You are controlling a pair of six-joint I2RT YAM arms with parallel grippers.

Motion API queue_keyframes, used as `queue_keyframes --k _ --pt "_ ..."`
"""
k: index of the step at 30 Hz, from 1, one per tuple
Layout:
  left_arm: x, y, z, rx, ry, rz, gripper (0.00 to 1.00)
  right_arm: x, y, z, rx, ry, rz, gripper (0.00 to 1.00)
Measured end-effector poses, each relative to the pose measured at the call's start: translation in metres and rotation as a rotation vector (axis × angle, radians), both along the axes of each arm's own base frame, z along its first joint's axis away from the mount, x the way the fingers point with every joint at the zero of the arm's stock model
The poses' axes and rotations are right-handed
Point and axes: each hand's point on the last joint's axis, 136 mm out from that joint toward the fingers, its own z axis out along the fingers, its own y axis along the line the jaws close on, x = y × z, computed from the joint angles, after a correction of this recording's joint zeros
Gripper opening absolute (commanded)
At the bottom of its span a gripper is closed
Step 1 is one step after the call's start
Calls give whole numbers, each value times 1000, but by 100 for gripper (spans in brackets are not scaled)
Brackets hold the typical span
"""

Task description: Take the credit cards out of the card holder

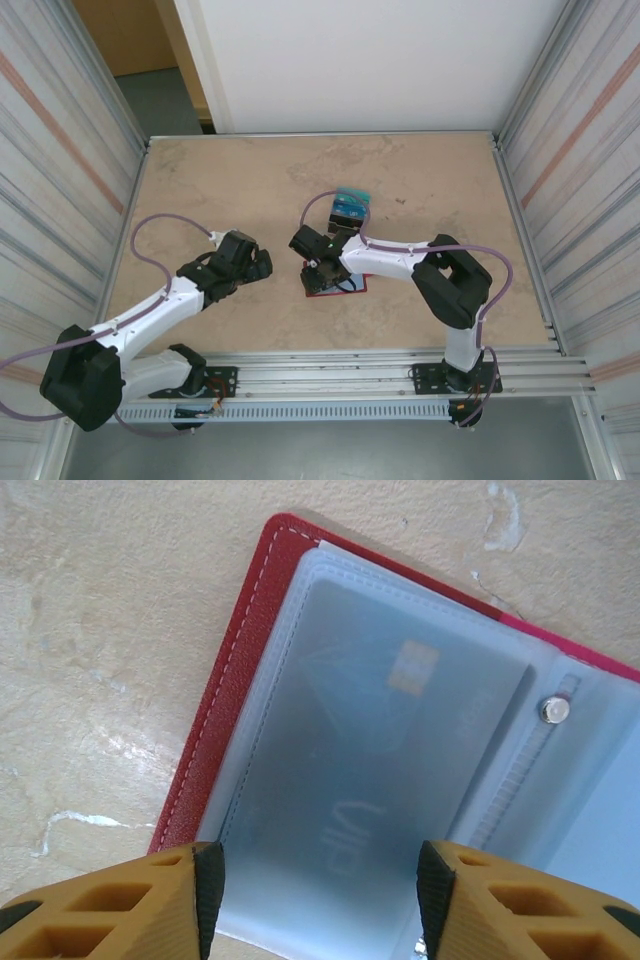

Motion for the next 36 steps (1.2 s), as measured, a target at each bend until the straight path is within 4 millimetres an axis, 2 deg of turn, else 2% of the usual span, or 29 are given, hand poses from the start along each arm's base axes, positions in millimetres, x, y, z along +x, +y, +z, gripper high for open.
queue_keyframes --k 5,10,20,31,36 --pt "0 0 0 -1 0 0 99 -2 1 -4 0 14 3 56" --pt "1 -3 1 -7 1 -7 99 -2 1 -5 1 16 2 38" --pt "1 -19 -1 7 12 -59 99 7 -3 -4 9 7 -24 20" --pt "2 -26 -2 15 20 -77 99 20 -22 -3 -6 -24 -97 19" --pt "4 -29 -2 16 20 -81 99 24 -26 1 1 -30 -118 28"
